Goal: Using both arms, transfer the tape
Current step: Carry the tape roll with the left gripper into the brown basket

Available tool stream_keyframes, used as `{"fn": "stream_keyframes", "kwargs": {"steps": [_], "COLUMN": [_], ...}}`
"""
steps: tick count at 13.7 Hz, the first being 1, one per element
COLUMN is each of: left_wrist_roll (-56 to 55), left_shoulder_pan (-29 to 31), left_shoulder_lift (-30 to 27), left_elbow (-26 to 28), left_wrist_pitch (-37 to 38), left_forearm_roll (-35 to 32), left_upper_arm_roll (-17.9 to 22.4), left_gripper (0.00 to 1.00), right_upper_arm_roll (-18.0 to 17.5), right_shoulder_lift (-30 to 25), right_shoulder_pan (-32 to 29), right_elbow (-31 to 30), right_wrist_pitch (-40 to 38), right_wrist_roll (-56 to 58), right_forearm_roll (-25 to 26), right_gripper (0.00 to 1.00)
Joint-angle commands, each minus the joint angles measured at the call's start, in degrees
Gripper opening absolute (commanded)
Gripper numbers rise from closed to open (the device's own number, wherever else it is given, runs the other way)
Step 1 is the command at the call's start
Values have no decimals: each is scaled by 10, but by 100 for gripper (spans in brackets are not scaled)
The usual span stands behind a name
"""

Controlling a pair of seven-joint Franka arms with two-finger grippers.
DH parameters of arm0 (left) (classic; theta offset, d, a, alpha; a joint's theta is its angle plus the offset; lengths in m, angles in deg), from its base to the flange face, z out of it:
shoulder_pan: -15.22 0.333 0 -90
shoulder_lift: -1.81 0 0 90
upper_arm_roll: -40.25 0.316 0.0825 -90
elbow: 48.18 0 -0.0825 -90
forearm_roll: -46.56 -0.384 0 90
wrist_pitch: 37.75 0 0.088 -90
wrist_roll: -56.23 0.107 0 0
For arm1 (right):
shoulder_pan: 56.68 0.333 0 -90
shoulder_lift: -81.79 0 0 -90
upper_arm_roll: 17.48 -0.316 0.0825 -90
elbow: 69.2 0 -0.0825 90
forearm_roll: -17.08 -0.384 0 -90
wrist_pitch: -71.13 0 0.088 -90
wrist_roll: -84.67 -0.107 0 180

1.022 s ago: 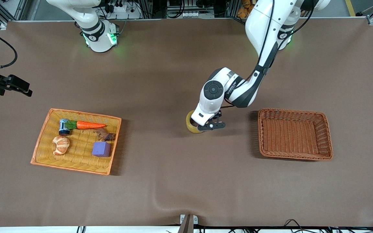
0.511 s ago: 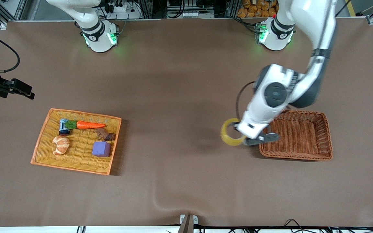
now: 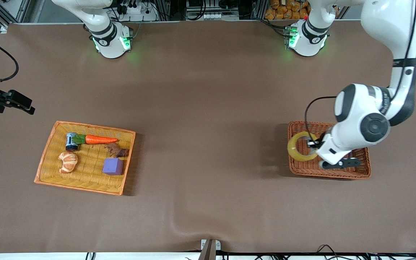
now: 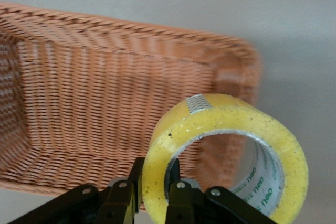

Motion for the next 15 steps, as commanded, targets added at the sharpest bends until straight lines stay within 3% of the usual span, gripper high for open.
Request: {"fn": "stream_keyframes", "kwargs": {"steps": [1, 6, 7, 8, 9, 11, 15], "left_wrist_roll": [55, 78, 79, 83, 87, 87, 72], "left_shoulder_pan": [41, 66, 70, 70, 70, 69, 67], "left_shoulder_lift": [6, 33, 35, 38, 38, 29, -49], "left_elbow": [13, 64, 65, 62, 59, 57, 56], "left_wrist_pitch": [-28, -115, -119, -119, -119, -119, -106], "left_forearm_roll": [-11, -15, -15, -15, -15, -15, -14], "left_upper_arm_roll": [-9, -7, -7, -7, -7, -8, -11], "left_gripper": [0, 0, 14, 45, 99, 100, 100], "right_upper_arm_roll": [-10, -10, -10, -10, -11, -12, -12], "right_shoulder_lift": [-5, -5, -5, -4, -5, -4, -3], "right_shoulder_pan": [-20, -19, -19, -19, -16, -14, -16], "right_elbow": [-5, -5, -5, -5, -4, -4, -5], "right_wrist_pitch": [5, -4, -4, -7, -10, -10, -12], "right_wrist_roll": [5, 5, 5, 6, 10, 10, 10], "right_forearm_roll": [-7, -7, -7, -7, -6, -1, -1], "right_gripper": [100, 100, 100, 100, 100, 100, 100]}}
